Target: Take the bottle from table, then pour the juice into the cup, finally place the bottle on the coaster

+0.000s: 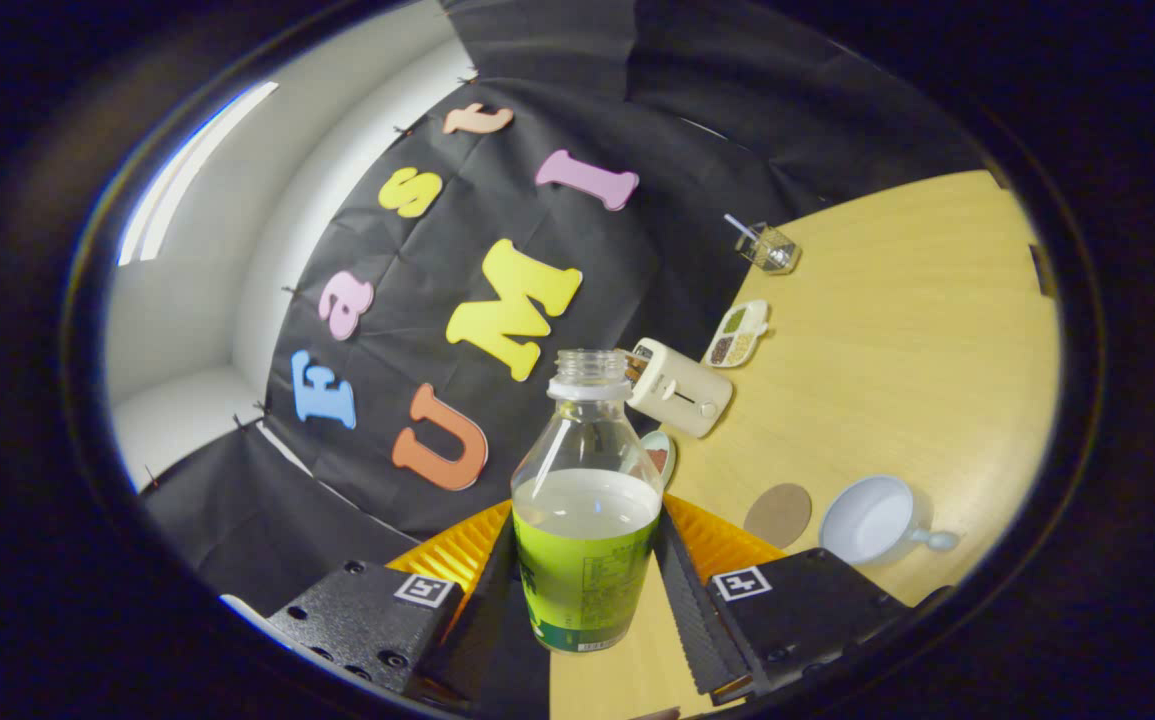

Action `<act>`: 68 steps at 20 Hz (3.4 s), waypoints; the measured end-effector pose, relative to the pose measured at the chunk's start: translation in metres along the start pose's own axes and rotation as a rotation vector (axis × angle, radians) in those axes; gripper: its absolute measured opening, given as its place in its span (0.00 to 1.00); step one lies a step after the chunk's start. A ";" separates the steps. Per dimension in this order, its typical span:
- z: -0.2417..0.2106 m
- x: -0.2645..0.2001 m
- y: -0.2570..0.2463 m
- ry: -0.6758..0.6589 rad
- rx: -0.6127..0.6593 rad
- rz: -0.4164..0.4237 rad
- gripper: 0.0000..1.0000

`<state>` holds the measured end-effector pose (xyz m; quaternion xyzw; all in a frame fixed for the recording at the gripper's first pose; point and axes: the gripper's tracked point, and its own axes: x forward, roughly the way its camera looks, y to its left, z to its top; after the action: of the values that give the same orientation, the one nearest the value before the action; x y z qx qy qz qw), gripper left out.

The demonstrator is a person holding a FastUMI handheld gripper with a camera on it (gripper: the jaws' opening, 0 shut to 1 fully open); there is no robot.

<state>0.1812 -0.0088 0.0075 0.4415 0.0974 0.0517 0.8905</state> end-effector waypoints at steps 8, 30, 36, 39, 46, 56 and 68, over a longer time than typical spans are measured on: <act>-0.010 0.022 0.001 0.066 -0.584 -0.199 0.80; -0.002 0.131 -0.062 -0.120 -0.972 -0.368 0.82; -0.012 0.143 -0.099 -0.110 -0.973 -0.413 0.82; -0.027 0.148 -0.118 -0.081 -0.956 -0.411 0.82; -0.042 0.154 -0.139 -0.042 -0.945 -0.411 0.85; -0.046 0.149 -0.133 0.014 -0.947 -0.397 1.00; -0.025 0.112 -0.065 -0.046 -0.949 -0.361 0.99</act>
<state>0.2852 -0.0085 -0.0737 -0.0347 0.1183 -0.0743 0.9896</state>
